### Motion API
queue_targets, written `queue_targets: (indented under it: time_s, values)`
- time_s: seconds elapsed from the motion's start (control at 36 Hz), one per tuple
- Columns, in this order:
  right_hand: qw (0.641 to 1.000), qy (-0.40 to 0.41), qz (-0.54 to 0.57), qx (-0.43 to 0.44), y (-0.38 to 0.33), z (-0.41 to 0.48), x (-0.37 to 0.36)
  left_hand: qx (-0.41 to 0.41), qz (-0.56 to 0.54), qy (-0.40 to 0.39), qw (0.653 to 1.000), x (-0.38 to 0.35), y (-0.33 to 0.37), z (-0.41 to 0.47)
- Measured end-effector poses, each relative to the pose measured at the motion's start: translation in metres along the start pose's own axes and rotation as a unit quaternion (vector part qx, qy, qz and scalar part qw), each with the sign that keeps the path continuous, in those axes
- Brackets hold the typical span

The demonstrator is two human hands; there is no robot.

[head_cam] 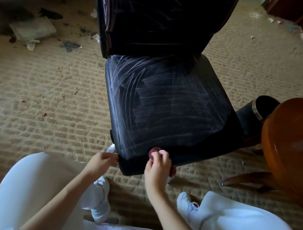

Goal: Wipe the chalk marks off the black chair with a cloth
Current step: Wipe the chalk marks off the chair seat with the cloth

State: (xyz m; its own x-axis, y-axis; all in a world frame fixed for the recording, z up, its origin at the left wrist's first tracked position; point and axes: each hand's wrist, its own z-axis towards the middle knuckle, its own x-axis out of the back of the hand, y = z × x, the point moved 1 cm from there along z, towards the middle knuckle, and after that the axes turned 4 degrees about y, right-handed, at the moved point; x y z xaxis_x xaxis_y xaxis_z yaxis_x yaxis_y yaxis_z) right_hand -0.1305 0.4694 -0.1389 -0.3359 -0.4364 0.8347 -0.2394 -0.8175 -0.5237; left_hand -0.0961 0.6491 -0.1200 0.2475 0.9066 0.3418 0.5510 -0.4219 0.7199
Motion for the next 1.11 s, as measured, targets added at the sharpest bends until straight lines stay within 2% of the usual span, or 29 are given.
queue_targets:
  time_s: [0.08, 0.14, 0.22, 0.31, 0.33, 0.39, 0.44, 0.53, 0.58, 0.64, 0.69, 0.81, 0.89, 0.97, 1.11]
  values:
    - [0.998, -0.034, -0.007, 0.06, -0.009, -0.012, -0.013, 0.006, -0.007, -0.002, 1.0, 0.002, -0.004, 0.002]
    - [0.99, -0.089, -0.035, 0.101, -0.014, -0.018, -0.018, 0.005, -0.012, 0.003, 1.0, 0.002, -0.003, 0.002]
    - [0.973, -0.157, 0.002, 0.171, -0.04, -0.026, -0.024, 0.003, -0.019, 0.011, 1.0, 0.003, 0.0, -0.001]
    - [0.923, -0.267, 0.069, 0.267, -0.071, -0.045, -0.034, 0.014, -0.003, 0.026, 1.0, 0.007, 0.003, -0.001]
    - [0.912, -0.284, 0.066, 0.29, -0.074, -0.049, -0.036, 0.023, -0.006, 0.022, 0.999, 0.009, 0.003, 0.0]
    - [0.92, -0.257, 0.053, 0.293, -0.061, -0.05, -0.029, 0.032, -0.012, 0.003, 0.999, 0.014, 0.003, 0.003]
    - [0.943, -0.181, 0.013, 0.279, -0.038, -0.035, -0.008, 0.03, -0.005, -0.015, 0.999, 0.016, 0.006, 0.003]
    - [0.989, -0.082, 0.053, 0.113, 0.016, 0.005, 0.028, 0.012, 0.005, 0.003, 1.0, 0.013, 0.01, 0.004]
    - [0.999, -0.008, 0.049, 0.015, 0.048, 0.034, 0.052, 0.017, 0.017, 0.004, 1.0, 0.011, 0.011, 0.007]
    - [0.998, 0.044, 0.03, -0.039, 0.074, 0.056, 0.07, 0.017, 0.05, -0.008, 0.999, 0.009, 0.011, 0.011]
    - [0.997, 0.049, -0.016, -0.054, 0.087, 0.067, 0.071, 0.011, 0.077, -0.014, 0.997, 0.008, 0.012, 0.012]
    - [0.996, 0.031, -0.075, -0.028, 0.085, 0.062, 0.046, 0.001, 0.084, -0.006, 0.996, 0.009, 0.008, 0.011]
    - [0.995, 0.046, -0.046, -0.079, 0.072, 0.054, 0.029, -0.003, 0.072, -0.005, 0.997, 0.007, 0.006, 0.011]
    - [0.991, 0.014, 0.007, -0.133, 0.058, 0.041, 0.018, -0.003, 0.056, -0.003, 0.998, 0.003, 0.005, 0.011]
    - [0.996, -0.027, 0.038, -0.077, 0.031, 0.013, 0.006, -0.009, 0.034, -0.005, 0.999, 0.003, -0.001, 0.013]
